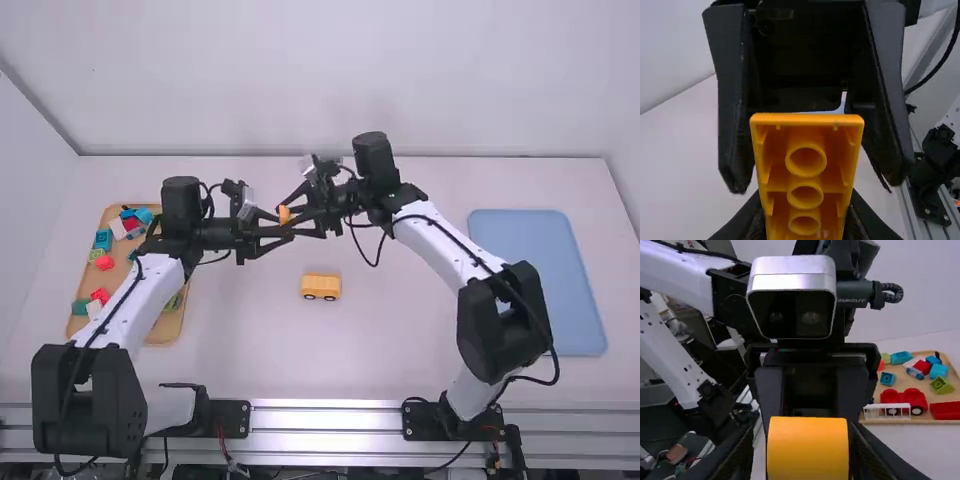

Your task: Assemble lego blocks to make yellow taxi

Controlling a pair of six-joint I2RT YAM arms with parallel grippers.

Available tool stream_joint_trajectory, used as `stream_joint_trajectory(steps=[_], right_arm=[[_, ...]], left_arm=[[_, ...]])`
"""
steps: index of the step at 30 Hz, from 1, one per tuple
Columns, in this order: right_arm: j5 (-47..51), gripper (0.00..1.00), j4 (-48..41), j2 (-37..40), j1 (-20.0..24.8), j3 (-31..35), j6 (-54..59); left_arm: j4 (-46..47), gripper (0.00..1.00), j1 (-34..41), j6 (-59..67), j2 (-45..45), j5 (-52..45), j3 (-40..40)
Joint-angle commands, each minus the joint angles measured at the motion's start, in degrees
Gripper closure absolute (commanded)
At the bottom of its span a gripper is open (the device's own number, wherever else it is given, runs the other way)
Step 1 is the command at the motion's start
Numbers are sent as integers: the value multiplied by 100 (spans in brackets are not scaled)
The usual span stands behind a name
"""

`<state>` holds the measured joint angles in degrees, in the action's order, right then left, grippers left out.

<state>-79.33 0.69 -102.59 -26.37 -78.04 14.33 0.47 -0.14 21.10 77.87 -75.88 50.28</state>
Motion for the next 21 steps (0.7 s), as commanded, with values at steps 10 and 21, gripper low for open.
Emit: stream_joint_trajectory(steps=[10,21], right_arm=[[269,66,-85,-13,-20,-181,-81],[302,86,354,-13,66,-181,-278]], left_arm=[[-179,98,17,107,-116,-125,-22],[-162,35,17,146,-116,-107,-22]])
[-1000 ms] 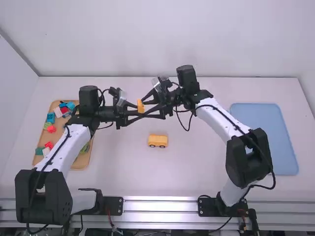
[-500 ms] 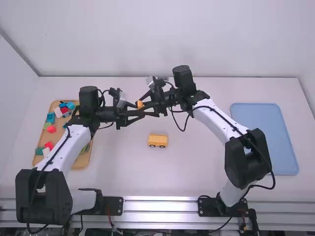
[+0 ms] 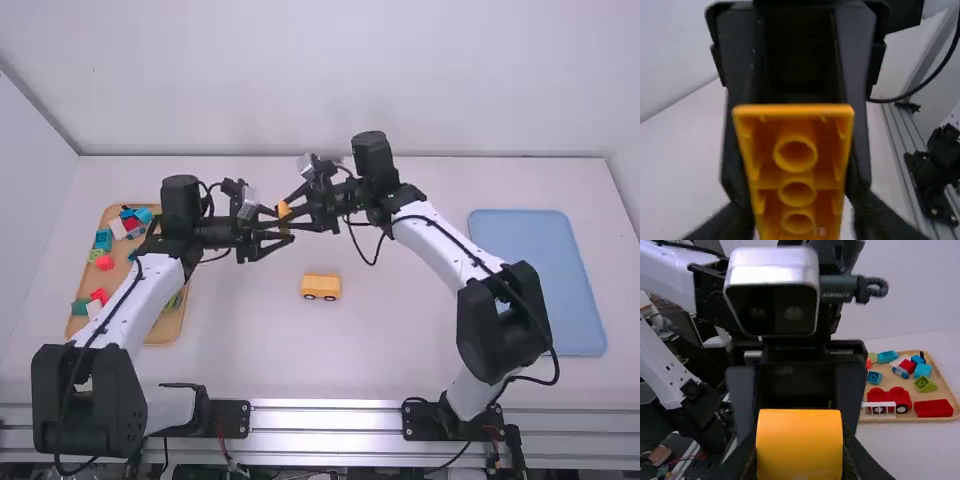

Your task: Assemble lego blocks to make yellow taxi

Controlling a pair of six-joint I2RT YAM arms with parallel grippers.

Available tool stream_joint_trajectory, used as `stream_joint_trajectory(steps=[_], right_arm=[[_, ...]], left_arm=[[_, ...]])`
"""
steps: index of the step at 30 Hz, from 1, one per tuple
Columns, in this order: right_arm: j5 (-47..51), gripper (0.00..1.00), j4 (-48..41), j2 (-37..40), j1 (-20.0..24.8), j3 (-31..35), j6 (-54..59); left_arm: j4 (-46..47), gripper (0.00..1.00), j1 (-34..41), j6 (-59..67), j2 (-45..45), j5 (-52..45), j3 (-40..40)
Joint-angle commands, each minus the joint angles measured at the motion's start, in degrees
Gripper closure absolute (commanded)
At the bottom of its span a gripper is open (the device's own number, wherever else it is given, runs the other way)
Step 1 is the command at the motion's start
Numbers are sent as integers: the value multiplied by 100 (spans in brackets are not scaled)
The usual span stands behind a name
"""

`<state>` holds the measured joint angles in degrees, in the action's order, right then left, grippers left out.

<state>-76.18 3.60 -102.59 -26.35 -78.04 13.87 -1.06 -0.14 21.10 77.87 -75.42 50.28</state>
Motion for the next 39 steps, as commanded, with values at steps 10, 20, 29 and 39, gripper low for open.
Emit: stream_joint_trajectory(steps=[10,20,29,39], right_arm=[[3840,85,-457,160,435,-181,-590],[5842,85,-2750,-22,129,-181,122],[5847,87,-3136,-861,-702,-597,857],[5899,88,-4579,-2090,-1633,-2149,2131]], left_arm=[[199,1,-39,-81,-116,195,-22],[595,8,7,-1126,-144,4682,-15],[1093,1,-24,-1834,-1447,7025,-20],[1325,1,-50,-2616,-3519,9016,-911]])
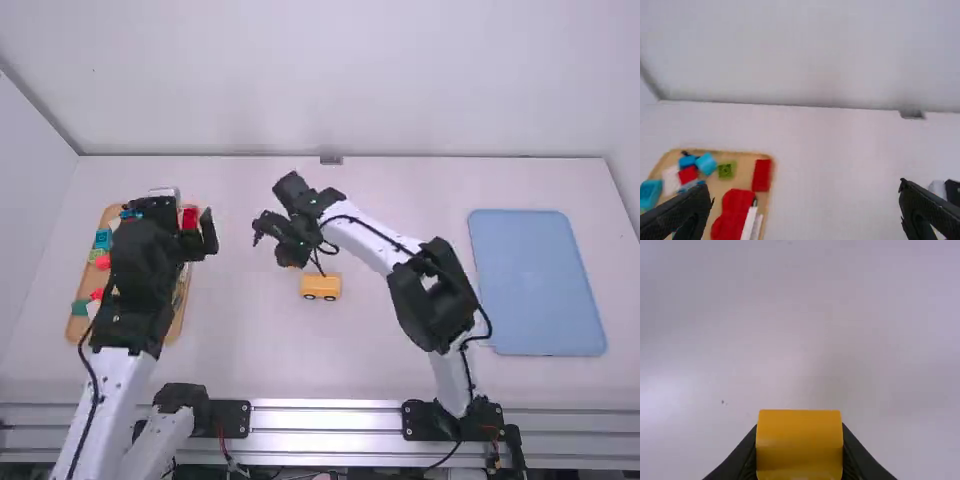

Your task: Assemble lego blocks to make yellow taxi

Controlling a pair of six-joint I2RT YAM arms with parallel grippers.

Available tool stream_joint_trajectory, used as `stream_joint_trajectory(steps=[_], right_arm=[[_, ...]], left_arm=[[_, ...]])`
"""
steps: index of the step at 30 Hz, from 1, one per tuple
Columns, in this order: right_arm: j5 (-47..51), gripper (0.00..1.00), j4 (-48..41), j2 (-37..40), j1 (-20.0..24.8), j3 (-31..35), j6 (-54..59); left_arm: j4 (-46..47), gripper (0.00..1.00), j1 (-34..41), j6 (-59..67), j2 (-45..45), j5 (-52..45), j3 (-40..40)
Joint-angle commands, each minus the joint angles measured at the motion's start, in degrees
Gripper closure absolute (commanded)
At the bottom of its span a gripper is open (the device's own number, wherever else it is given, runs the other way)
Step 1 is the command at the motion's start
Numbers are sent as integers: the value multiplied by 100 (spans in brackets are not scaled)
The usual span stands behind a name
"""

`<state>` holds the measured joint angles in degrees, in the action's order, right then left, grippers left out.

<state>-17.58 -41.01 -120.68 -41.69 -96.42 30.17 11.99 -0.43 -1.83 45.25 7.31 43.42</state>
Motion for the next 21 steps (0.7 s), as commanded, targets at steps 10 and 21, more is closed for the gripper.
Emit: stream_joint_trajectory(steps=[10,21], right_arm=[[981,88,-601,-1027,-717,-809,785],[1287,89,-422,-1390,-1047,-807,887]], left_arm=[[149,1,-1027,-745,-1486,212,-778],[-31,1,-2046,-737,-1102,-1316,-809]])
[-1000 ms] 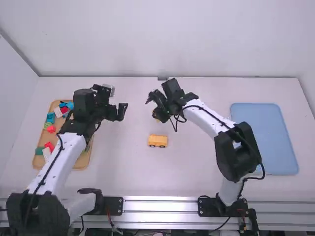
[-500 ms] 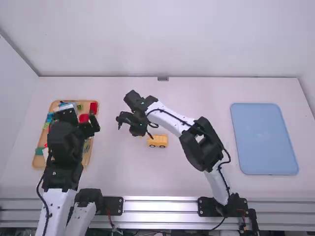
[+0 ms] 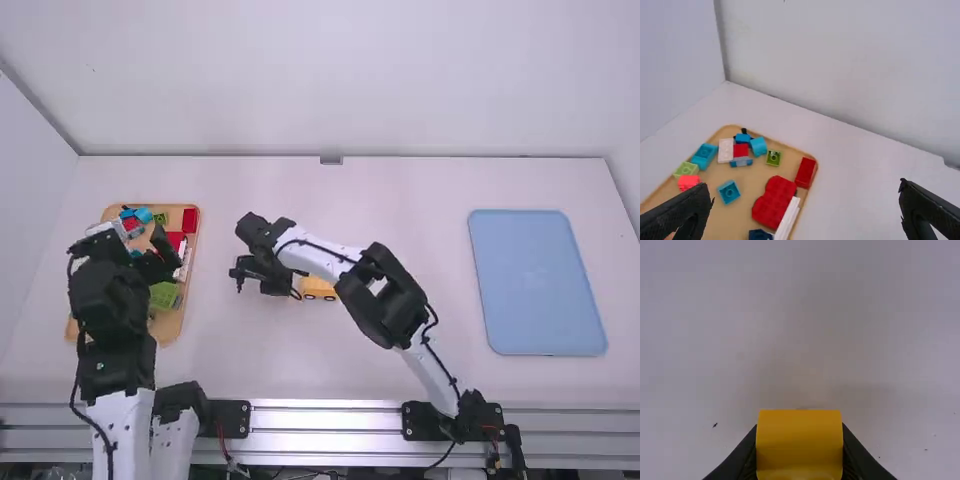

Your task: Assemble lego blocks to make yellow taxi

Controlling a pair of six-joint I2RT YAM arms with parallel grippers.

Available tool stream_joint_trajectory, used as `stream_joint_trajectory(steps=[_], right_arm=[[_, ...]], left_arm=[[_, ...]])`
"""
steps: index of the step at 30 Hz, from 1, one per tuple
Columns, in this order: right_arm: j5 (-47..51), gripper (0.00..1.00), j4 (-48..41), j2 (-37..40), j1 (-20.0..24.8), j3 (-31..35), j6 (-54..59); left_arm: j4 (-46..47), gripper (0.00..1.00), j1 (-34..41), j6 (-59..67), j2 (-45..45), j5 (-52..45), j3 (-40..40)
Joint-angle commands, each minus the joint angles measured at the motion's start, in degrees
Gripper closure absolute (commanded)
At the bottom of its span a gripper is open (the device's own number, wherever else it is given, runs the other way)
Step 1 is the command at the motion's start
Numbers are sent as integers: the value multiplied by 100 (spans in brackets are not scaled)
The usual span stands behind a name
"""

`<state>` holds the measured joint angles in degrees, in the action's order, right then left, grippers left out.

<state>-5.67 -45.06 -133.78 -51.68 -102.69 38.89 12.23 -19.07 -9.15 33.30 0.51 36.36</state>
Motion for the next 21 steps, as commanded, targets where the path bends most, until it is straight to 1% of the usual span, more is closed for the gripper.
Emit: stream_joint_trajectory(steps=[1,2,3,4,5,6,7,8,9,14,16,18,19,21], right_arm=[[98,88,-13,-81,-52,-179,13],[101,87,-13,-83,-57,-179,15],[98,82,-15,-83,-52,-179,17],[98,71,-13,-83,-35,-179,13],[103,53,-15,-83,-33,-179,15],[105,50,-17,-83,-33,-179,15],[103,24,-17,-83,-33,-179,20],[103,5,-20,-81,-33,-181,15],[105,2,-20,-81,-26,-184,15],[9,2,-105,-48,96,-374,-39],[-175,1,-289,50,197,-529,-203],[-570,2,-457,245,310,-658,-284],[-828,3,-498,402,411,-688,-249],[-1086,9,-446,640,553,-678,-240]], left_arm=[[-72,1,-216,-2,127,-695,-103],[-90,1,-258,-2,168,-758,-103],[-122,1,-326,-4,254,-848,-103],[-166,1,-376,2,339,-905,-103],[-221,1,-407,0,442,-938,-103],[-227,1,-409,2,455,-942,-103],[-293,1,-420,125,555,-1049,-103],[-352,1,-415,251,629,-1161,-103],[-413,1,-400,326,699,-1241,-103],[-669,1,-387,118,951,-1307,-101],[-767,1,-382,120,1051,-1368,-101],[-841,1,-382,125,1204,-1355,-68],[-859,1,-387,125,1333,-1357,-11],[-870,1,-382,125,1510,-1362,76]])
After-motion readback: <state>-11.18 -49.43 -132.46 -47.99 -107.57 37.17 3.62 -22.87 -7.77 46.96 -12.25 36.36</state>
